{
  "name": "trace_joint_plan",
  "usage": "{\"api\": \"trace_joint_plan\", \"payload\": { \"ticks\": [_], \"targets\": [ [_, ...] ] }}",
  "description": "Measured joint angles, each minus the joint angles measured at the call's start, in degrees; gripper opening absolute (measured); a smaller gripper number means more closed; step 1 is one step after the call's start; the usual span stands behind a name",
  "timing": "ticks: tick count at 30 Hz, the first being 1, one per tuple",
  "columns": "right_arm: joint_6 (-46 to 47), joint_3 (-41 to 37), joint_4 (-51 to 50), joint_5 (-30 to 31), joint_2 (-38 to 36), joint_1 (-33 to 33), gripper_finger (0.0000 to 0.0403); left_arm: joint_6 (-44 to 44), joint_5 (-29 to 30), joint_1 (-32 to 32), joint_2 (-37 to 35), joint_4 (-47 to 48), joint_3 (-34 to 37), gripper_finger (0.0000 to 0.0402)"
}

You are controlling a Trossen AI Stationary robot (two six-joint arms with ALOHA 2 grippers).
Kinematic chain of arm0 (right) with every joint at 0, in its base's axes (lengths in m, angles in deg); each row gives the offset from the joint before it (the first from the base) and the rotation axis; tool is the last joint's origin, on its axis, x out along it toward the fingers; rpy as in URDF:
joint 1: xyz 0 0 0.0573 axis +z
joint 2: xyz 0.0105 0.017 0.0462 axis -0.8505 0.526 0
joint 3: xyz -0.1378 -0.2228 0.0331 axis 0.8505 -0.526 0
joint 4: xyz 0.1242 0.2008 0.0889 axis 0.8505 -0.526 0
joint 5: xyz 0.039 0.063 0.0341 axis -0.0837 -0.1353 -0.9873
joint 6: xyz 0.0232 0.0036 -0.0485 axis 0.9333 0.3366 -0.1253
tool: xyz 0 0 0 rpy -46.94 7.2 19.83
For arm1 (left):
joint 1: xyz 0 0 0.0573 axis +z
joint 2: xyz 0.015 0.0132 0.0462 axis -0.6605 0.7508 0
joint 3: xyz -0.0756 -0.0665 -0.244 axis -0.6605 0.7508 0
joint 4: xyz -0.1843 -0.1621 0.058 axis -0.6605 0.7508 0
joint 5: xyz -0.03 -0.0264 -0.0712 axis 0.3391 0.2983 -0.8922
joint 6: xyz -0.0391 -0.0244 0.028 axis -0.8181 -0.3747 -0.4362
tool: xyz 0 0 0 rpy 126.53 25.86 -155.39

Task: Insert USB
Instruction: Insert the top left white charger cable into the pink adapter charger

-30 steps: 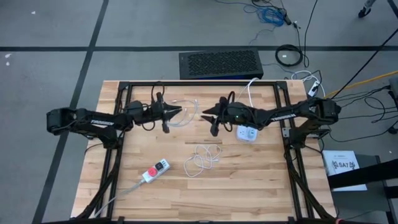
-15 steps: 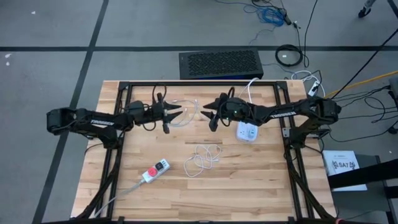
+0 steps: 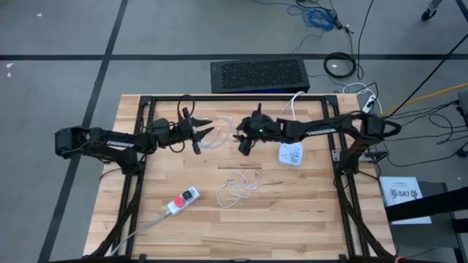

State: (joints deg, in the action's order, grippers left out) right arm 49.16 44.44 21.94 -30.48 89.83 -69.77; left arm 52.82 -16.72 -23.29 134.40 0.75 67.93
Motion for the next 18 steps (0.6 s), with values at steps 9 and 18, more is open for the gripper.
{"api": "trace_joint_plan", "payload": {
  "ticks": [9, 18],
  "targets": [
    [-2.67, 9.41, -14.99, 1.84, 6.97, -0.92, 0.016, 3.07, 3.75, 3.13, 0.02, 3.68, -0.02, 0.0125],
    [-0.87, 11.38, -19.28, 2.94, 4.79, -0.74, 0.016, 4.31, 1.12, 5.94, 0.0, 5.18, -0.02, 0.0125]
  ]
}}
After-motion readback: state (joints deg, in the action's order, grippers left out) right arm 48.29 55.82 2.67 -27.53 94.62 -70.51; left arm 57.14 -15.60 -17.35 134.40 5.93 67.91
